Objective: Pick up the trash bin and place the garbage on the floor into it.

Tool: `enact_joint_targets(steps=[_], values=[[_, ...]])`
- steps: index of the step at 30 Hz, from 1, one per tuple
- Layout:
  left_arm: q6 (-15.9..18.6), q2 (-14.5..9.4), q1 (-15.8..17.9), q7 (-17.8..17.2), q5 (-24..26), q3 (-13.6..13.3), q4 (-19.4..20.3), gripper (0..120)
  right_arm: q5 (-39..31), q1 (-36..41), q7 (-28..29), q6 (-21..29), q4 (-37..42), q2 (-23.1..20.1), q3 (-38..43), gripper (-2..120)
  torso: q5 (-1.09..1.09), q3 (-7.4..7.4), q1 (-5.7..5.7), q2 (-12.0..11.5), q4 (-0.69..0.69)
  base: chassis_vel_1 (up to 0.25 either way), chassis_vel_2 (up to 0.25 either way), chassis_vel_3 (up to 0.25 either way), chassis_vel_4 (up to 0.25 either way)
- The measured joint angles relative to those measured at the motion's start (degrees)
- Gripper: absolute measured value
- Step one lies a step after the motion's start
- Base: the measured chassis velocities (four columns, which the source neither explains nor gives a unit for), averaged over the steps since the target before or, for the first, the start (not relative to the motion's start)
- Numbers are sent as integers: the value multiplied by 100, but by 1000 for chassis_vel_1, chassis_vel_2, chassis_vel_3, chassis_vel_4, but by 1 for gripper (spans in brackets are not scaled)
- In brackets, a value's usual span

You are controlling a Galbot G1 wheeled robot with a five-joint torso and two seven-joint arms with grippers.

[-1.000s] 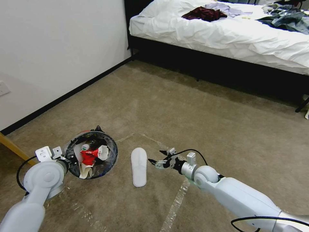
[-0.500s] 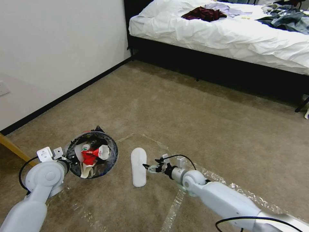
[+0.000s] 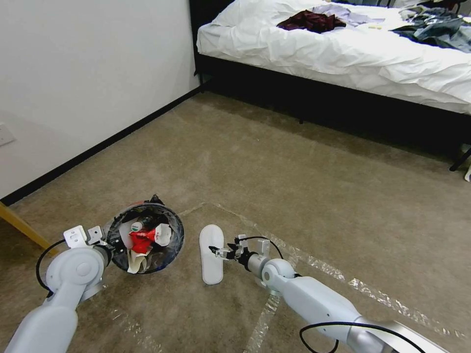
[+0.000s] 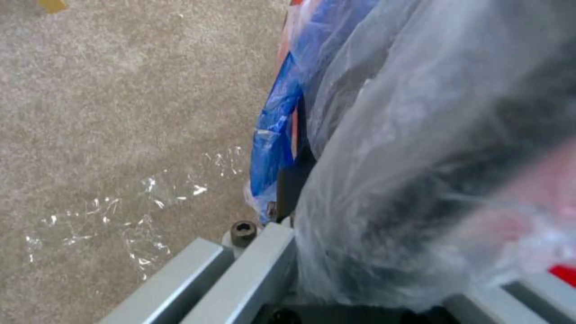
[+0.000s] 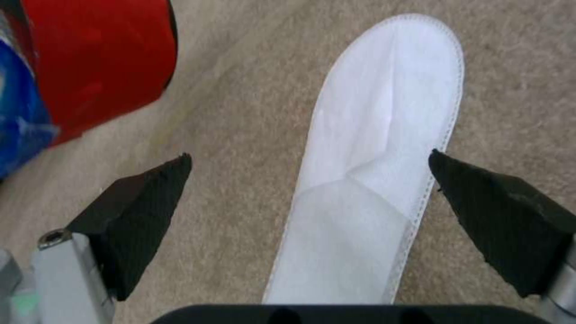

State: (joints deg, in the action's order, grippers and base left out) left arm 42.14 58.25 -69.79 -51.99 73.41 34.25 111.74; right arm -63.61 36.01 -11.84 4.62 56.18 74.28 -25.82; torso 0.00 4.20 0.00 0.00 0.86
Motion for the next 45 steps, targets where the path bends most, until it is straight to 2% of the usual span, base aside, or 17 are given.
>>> enact_joint_targets(steps=[12,20,27,39,45], values=[[-1,73,-45,30,-118,-24,-42,0,442,-305,-69,295,-855,368,-333,100,0,0,0,0,-1,0,0,0,0],[-1,85,-62,44,-133,-2,-10,0,575,-367,-19,324,-1131,562,-471,100,0,0,0,0,0,0,0,0,0],[-1,101,-62,57,-154,-10,4,0,702,-431,-97,244,-1557,827,-408,100,0,-2,0,1,0,0,0,0,0],[-1,161,-104,89,-253,-64,16,0,828,-507,-217,190,-1855,927,-264,100,3,-2,-1,1,-4,0,0,0,0],[-1,166,-103,119,-287,-87,-28,0,999,-527,-376,83,-2217,1093,-77,100,3,-3,-1,2,1,0,0,0,0]])
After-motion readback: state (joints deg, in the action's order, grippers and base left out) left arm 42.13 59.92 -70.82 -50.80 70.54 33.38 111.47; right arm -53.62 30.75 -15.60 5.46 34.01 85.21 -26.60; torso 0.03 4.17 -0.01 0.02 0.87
